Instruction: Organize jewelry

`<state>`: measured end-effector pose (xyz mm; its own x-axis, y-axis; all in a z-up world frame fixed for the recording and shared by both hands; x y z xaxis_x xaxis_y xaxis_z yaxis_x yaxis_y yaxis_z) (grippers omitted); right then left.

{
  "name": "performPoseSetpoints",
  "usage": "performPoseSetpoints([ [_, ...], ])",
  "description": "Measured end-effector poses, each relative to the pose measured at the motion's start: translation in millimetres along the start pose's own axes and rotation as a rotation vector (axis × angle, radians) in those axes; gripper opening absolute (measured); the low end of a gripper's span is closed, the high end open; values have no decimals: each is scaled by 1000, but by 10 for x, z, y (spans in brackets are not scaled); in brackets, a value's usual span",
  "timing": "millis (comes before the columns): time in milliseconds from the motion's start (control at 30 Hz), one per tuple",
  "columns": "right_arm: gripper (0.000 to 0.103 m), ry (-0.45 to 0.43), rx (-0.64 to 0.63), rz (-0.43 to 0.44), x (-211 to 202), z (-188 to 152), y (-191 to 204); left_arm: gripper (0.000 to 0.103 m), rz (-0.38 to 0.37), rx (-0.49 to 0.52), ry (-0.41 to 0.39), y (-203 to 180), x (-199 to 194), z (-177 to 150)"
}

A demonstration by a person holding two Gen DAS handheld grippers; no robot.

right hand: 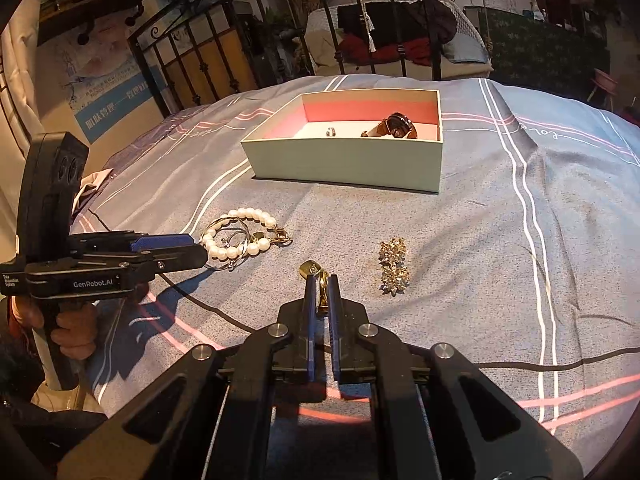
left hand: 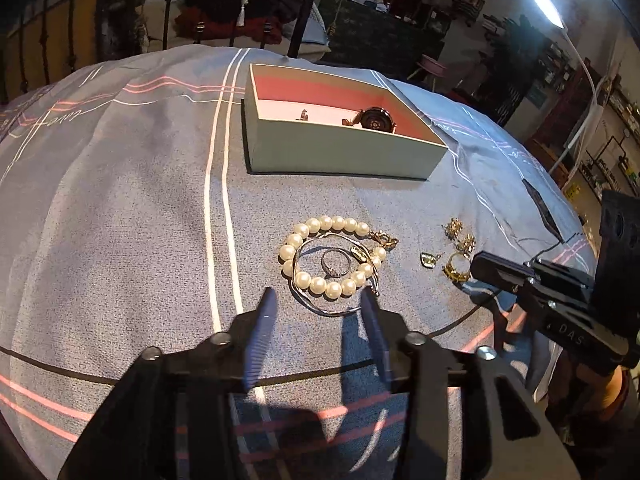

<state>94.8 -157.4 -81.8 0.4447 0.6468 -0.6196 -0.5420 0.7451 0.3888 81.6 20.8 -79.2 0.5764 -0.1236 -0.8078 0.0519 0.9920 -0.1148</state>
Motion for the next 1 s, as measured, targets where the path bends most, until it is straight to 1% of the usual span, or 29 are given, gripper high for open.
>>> performPoseSetpoints([
  [33, 6, 0, -1, 3, 3, -3, 6, 58, 13, -11, -2, -13, 0, 9],
  [67, 6, 1, -1, 7, 7, -7, 12, 59, 26, -9, 0, -44, 9, 17],
  [200, 6, 7, 5, 11, 23, -24, 6, 65, 118, 37, -4, -225, 76, 32],
  [333, 6, 11, 19, 12, 24, -37, -29, 74, 198, 93, -19, -435, 145, 6],
  [400, 6, 11, 23, 17, 24, -45, -37, 74, 262, 137, -34, -531, 200, -21],
  [433, 6, 12, 23, 17, 25, -47, -33, 73, 281, 154, -40, -550, 216, -30],
  [533, 6, 7, 15, 22, 15, -45, -17, 54, 269, 174, -59, -559, 183, -19],
  [733, 6, -16, 3, 32, -25, -18, 15, 54, 245, 128, -58, -392, 83, 19],
  [833, 6, -30, -3, 37, -61, 36, 16, 54, 232, 106, -85, -365, -29, 98],
  [1000, 6, -60, -29, 26, -119, 176, 15, 54, 213, 89, -142, -389, -163, 331],
])
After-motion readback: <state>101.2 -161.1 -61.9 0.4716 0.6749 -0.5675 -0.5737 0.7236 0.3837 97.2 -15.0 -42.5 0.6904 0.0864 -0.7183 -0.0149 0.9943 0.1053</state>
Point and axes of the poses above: each gripper's, at about its wrist camera, not at the fingertips, and x roughly the way its jaws point, y to its left, z to its top, the point moved 2 cm from there along x, roughly the way its jaws point, and after that the axes turned 11 degrees about z, right-handed, at the moved point
